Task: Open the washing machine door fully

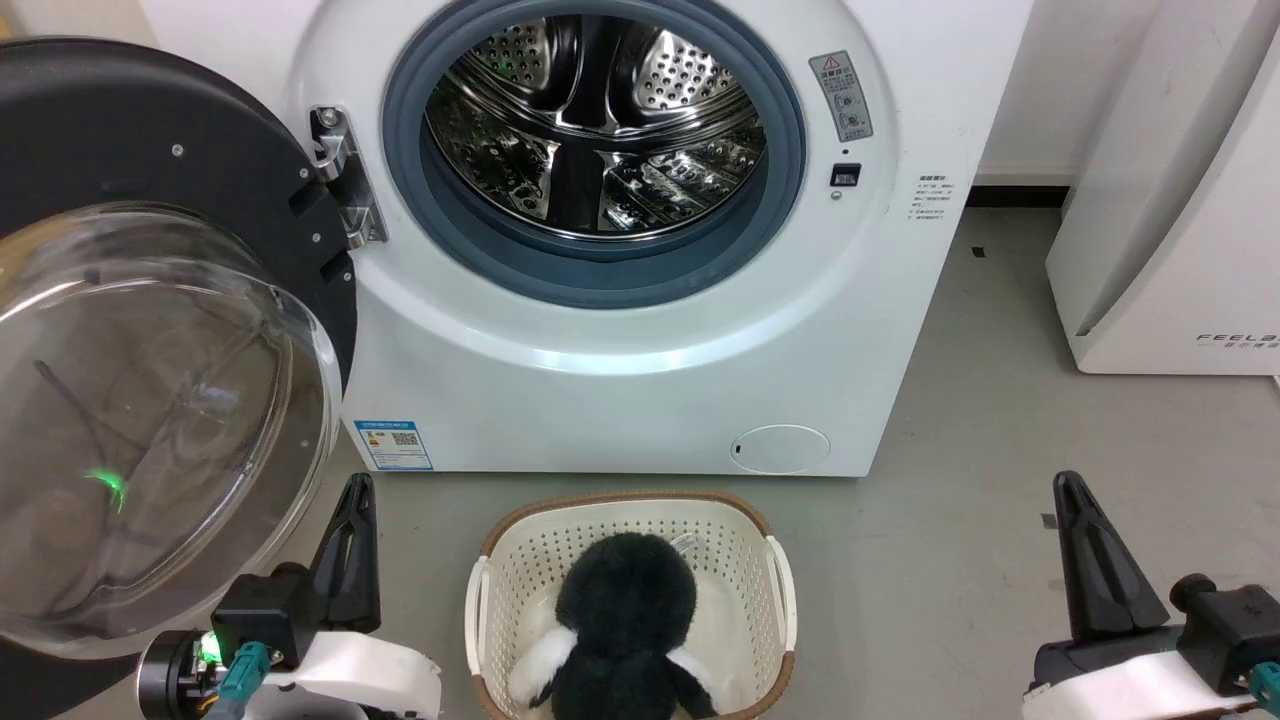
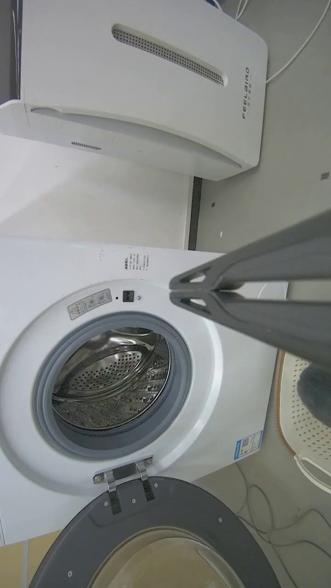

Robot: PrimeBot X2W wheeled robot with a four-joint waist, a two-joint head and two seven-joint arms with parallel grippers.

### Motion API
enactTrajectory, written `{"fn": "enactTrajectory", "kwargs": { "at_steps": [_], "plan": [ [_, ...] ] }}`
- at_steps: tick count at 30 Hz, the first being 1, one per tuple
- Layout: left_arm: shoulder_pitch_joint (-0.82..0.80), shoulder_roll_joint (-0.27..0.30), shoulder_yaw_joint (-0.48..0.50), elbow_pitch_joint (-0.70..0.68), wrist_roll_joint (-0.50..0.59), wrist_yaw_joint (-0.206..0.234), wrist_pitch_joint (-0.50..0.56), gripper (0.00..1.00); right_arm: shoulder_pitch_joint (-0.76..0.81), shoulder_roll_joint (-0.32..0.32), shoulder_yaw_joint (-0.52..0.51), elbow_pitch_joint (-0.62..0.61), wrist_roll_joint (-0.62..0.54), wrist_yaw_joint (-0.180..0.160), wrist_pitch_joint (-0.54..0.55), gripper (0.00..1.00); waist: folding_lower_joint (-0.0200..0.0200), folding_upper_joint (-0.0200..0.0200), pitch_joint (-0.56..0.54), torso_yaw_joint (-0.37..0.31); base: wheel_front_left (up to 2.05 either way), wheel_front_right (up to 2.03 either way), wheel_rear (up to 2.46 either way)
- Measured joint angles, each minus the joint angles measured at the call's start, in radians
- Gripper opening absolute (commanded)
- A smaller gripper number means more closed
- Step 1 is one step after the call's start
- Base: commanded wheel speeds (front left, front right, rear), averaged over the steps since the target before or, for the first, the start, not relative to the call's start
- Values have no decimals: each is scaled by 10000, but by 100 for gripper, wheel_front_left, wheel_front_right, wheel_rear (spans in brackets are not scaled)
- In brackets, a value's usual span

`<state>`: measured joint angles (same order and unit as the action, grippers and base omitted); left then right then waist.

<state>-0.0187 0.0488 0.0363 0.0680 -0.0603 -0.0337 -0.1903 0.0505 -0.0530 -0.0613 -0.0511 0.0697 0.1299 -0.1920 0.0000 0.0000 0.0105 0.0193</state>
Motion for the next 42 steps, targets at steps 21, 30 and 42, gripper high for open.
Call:
{"fn": "enactTrajectory", "kwargs": {
  "at_steps": [21, 30, 42],
  "plan": [
    [1, 0, -94, -140, 134, 86, 416, 0, -35, 0, 121, 104, -153, 0, 426, 0, 1, 0, -24, -44, 0, 0, 0],
    [1, 0, -134, -201, 163, 100, 608, 0, -46, 0, 174, 142, -249, 0, 631, 0, 1, 0, -34, -63, 0, 0, 0],
    [2, 2, -174, -291, 234, 136, 861, 0, -157, 0, 265, 199, -341, 0, 861, 0, 1, 0, -48, -88, 0, 0, 0]
  ]
}}
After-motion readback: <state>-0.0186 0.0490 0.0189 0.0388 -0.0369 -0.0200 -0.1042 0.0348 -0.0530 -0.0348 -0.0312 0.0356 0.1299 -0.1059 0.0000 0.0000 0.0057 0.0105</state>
